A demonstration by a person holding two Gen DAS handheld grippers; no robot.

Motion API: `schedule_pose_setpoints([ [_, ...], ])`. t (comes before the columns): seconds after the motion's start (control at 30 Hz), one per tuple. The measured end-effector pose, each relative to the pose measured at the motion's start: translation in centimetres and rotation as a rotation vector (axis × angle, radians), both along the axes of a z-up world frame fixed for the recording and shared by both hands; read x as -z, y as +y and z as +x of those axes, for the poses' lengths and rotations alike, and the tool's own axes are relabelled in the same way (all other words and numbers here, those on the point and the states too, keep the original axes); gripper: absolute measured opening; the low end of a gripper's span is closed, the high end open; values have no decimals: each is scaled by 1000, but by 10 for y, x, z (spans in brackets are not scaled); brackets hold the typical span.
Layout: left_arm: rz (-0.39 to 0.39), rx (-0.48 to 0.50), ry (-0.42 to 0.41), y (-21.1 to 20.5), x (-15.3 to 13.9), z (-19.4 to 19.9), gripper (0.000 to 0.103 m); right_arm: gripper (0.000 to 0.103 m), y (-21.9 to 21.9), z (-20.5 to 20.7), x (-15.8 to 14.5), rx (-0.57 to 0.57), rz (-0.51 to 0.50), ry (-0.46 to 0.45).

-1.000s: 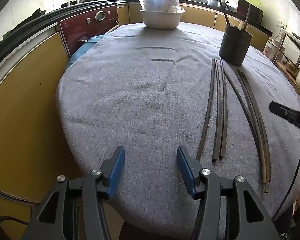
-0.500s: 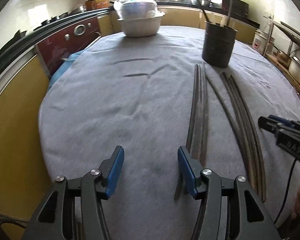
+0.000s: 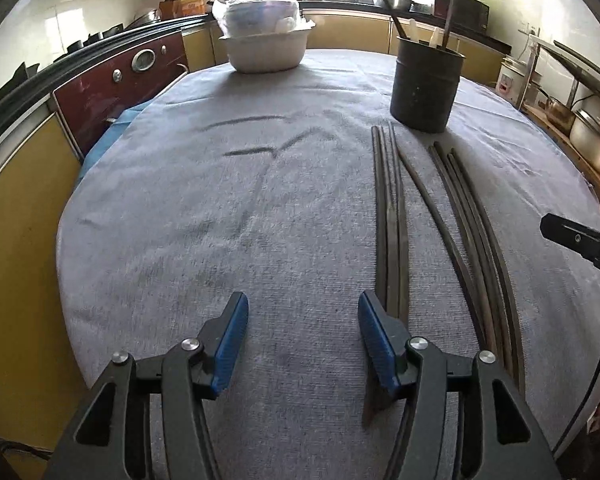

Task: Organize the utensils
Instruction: 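Close the right gripper on dark chopsticks while the left gripper grasps another chopstick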

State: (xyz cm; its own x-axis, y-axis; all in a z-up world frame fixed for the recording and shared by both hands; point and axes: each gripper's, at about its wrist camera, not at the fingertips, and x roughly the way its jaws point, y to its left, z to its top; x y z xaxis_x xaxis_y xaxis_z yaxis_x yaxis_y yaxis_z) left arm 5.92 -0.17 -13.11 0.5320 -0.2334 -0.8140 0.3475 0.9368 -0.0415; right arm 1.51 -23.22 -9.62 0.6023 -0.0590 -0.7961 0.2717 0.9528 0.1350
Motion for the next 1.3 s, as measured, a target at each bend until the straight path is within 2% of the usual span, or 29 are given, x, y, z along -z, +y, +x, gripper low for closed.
schedule_pose_setpoints([
  [0.3, -17, -109, 21, 23, 0, -4, 57, 32, -3, -8, 2, 8, 27, -2],
  [0.43, -95, -68, 24, 16, -11, 0, 57, 32, -2, -9, 3, 5, 40, 0],
  [0.6, -39, 19, -11, -20, -17, 20, 57, 32, 5, -9, 3, -12, 40, -4],
  [0.67, -10, 40, 42, -33, -8, 36, 58, 32, 7, -9, 0, -18, 31, -7],
  [0.73, -44, 46, 61, -38, -8, 45, 58, 32, 7, -10, -2, -19, 28, -12],
  [0.77, -36, 47, 71, -39, -8, 48, 58, 32, 6, -11, -3, -18, 24, -16],
  [0.87, -60, 35, 78, -31, -4, 51, 63, 32, 2, -13, -4, -11, 23, -18],
  [1.13, -62, -8, 86, -3, -2, 38, 63, 32, -3, -12, -1, -9, 47, -22],
  [1.2, -78, -9, 89, 4, -2, 35, 59, 32, -4, -13, -1, -9, 46, -25],
  [1.27, -100, -10, 79, 10, -3, 31, 36, 32, -6, -13, -1, -8, 53, -25],
  [1.3, -123, 1, 81, 15, -3, 28, 28, 32, -7, -13, 0, -7, 55, -25],
])
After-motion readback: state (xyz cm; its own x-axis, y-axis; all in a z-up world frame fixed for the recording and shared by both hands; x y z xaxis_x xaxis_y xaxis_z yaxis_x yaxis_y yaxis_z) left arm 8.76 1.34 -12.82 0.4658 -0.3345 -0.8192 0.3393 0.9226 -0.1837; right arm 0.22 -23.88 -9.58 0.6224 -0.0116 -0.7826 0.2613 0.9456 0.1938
